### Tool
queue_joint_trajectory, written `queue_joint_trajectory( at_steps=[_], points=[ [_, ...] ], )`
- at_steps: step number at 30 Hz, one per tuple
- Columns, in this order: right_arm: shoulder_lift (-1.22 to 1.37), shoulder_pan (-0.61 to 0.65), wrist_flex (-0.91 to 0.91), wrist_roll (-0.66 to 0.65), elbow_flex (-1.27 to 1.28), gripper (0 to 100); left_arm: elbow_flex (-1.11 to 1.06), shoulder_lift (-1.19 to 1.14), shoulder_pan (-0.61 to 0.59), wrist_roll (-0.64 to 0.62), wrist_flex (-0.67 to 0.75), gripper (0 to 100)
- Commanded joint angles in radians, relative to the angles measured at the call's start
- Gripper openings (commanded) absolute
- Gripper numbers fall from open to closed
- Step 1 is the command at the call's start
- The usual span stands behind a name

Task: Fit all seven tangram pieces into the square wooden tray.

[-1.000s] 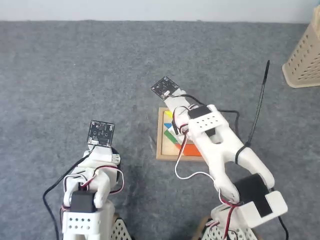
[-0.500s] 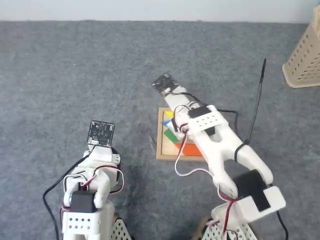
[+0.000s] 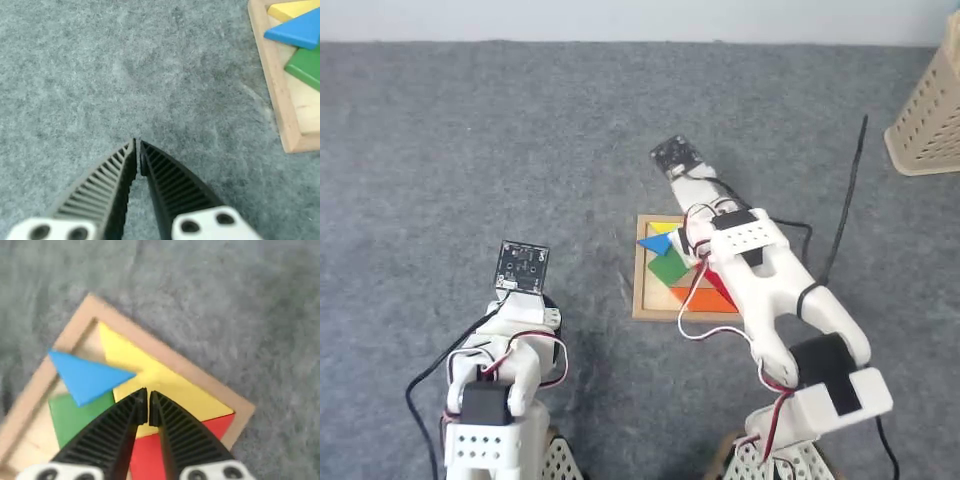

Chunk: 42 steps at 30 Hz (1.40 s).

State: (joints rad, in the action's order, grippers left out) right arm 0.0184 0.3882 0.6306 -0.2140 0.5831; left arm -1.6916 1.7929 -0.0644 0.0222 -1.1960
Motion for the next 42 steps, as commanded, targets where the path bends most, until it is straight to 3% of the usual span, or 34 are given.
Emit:
queue_joint_trajectory(
  at_steps=[1, 7, 15, 23, 29, 42],
  points=[
    [-0.122, 0.056, -0.041, 0.068, -0.071, 0.6, 0.005, 0.003, -0.006, -0.009, -0.005, 1],
    [-0.044, 0.191, -0.154, 0.072, -0.064, 0.6, 0.005, 0.003, -0.005, -0.009, -0.005, 1],
    [0.094, 0.197, -0.274, 0.072, -0.064, 0.6, 0.005, 0.003, -0.005, -0.009, -0.005, 1],
    [0.104, 0.199, -0.266, 0.063, -0.041, 0.6, 0.005, 0.003, -0.005, -0.009, -0.005, 1],
    [0.091, 0.196, -0.211, -0.034, -0.018, 0.6, 0.005, 0.003, -0.005, -0.009, -0.005, 1],
    [-0.15, 0.196, -0.186, -0.04, 0.127, 0.6, 0.005, 0.003, -0.005, -0.009, -0.005, 1]
  ],
)
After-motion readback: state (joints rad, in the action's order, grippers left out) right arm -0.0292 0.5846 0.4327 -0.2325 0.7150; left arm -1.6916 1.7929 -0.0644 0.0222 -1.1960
